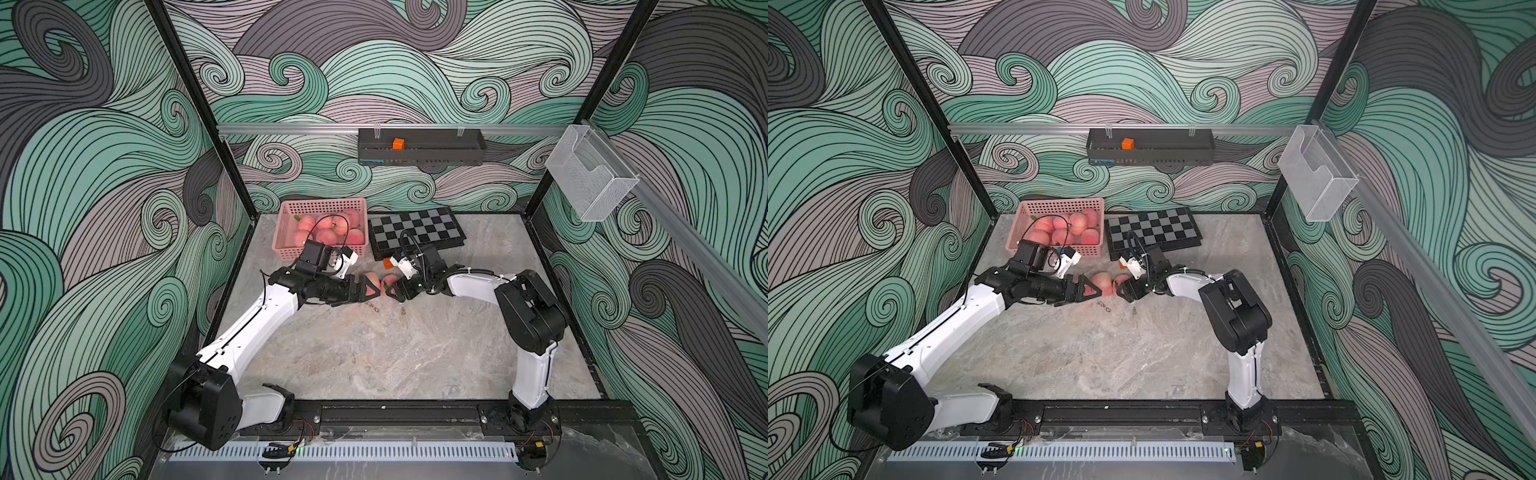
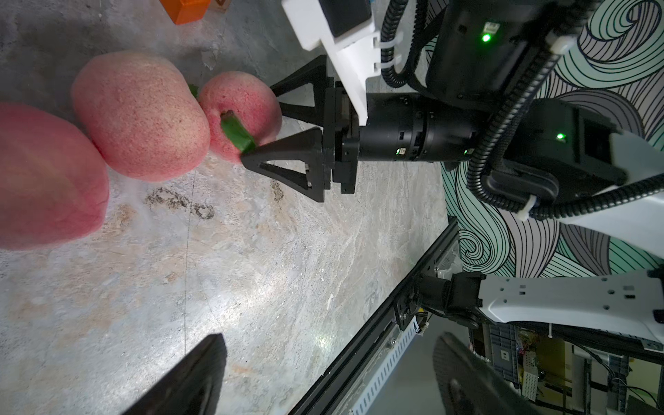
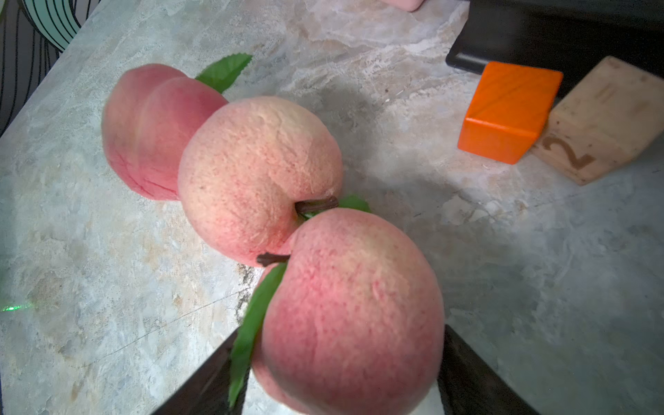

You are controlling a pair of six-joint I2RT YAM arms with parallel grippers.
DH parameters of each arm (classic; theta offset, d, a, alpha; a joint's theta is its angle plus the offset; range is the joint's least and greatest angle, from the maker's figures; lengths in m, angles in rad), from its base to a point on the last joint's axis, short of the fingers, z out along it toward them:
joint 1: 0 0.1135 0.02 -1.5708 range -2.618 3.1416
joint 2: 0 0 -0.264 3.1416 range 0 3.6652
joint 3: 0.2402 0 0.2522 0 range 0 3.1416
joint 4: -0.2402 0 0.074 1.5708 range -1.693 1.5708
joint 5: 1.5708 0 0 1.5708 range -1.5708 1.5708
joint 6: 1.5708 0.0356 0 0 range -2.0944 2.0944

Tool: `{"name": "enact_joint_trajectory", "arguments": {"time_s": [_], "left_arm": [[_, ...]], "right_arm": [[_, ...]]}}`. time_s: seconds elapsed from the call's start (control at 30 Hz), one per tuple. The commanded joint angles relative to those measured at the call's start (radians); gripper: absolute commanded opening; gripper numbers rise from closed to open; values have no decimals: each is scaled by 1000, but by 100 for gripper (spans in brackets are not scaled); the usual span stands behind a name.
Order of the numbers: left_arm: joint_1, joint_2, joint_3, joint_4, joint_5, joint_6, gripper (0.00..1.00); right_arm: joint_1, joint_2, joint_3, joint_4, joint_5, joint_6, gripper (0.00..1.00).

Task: Put the peaches into the basket
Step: Pick up the peach from the center of the board.

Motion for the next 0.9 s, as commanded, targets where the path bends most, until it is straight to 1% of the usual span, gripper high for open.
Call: {"name": "enact_joint_trajectory", "arguments": {"time_s": [0.0, 0.17, 0.47, 0.6, 0.73, 0.87], "left_arm": [[0, -5, 0, 11, 15, -4, 91], [0, 2, 0, 8, 10, -11, 91], [0, 25, 17, 1, 10, -27, 91], [-3, 37, 30, 9, 35, -40, 91], [-11, 43, 55, 8, 37, -42, 92], [-39, 50, 79, 8, 40, -43, 93]], "right_arm": [[-4, 2, 2, 26, -21, -23, 75], [-3, -46, -30, 43, -26, -28, 74], [2, -185, -114, 41, -9, -31, 74], [26, -270, -165, 41, -1, -32, 75], [62, -363, -204, 50, 2, -37, 75], [114, -449, -218, 45, 28, -63, 75]]}}
